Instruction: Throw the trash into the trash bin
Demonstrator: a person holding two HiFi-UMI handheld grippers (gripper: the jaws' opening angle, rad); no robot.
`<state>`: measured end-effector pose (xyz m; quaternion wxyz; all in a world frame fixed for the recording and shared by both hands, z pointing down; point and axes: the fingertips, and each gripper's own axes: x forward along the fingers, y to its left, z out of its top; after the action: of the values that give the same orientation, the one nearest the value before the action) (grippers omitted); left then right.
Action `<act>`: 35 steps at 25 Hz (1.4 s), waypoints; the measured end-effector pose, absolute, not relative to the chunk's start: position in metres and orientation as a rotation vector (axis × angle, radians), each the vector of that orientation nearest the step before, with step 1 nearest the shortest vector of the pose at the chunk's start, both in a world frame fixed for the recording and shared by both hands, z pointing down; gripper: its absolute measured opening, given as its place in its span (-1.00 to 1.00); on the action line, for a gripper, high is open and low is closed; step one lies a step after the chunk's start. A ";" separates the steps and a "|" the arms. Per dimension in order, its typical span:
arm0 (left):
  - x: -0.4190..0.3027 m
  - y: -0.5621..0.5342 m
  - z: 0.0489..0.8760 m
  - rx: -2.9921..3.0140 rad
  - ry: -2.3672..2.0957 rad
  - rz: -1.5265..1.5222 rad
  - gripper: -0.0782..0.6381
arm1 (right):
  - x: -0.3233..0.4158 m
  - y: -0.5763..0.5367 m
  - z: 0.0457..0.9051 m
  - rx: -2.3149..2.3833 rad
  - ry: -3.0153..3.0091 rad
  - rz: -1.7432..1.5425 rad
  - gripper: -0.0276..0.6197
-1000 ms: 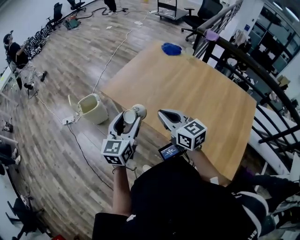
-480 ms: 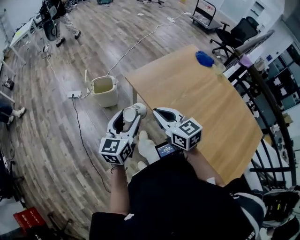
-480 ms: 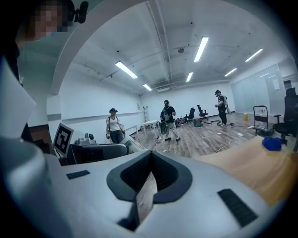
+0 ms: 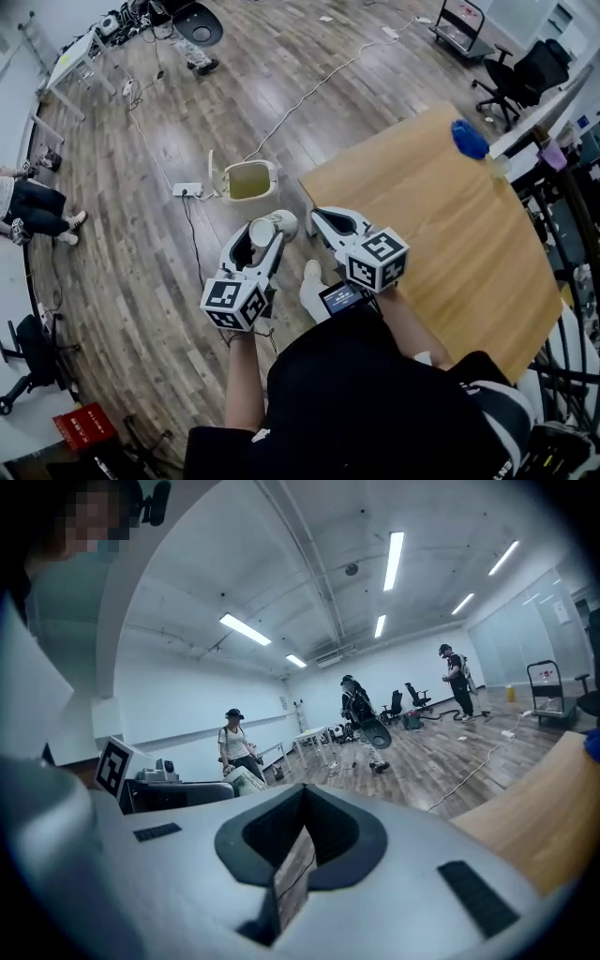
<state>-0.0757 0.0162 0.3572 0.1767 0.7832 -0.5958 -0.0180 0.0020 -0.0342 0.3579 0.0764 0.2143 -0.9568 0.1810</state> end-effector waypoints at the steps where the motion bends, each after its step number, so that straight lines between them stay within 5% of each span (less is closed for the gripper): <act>1: -0.088 -0.001 0.356 2.208 -1.695 -0.040 -0.02 | -0.010 -0.051 0.356 0.628 -2.876 0.545 -0.92; 12: -0.166 -0.138 0.342 2.144 -1.789 0.012 -0.02 | -0.076 -0.195 0.351 0.599 -2.906 0.662 -0.92; 35: -0.320 -0.251 0.387 2.132 -1.576 -0.060 -0.02 | -0.219 -0.303 0.403 0.768 -2.724 0.689 -0.92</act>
<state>-0.3197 -0.2510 0.3873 0.2424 0.7799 -0.5766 -0.0221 -0.2189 -0.3027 0.4028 0.1141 0.2621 -0.9290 0.2351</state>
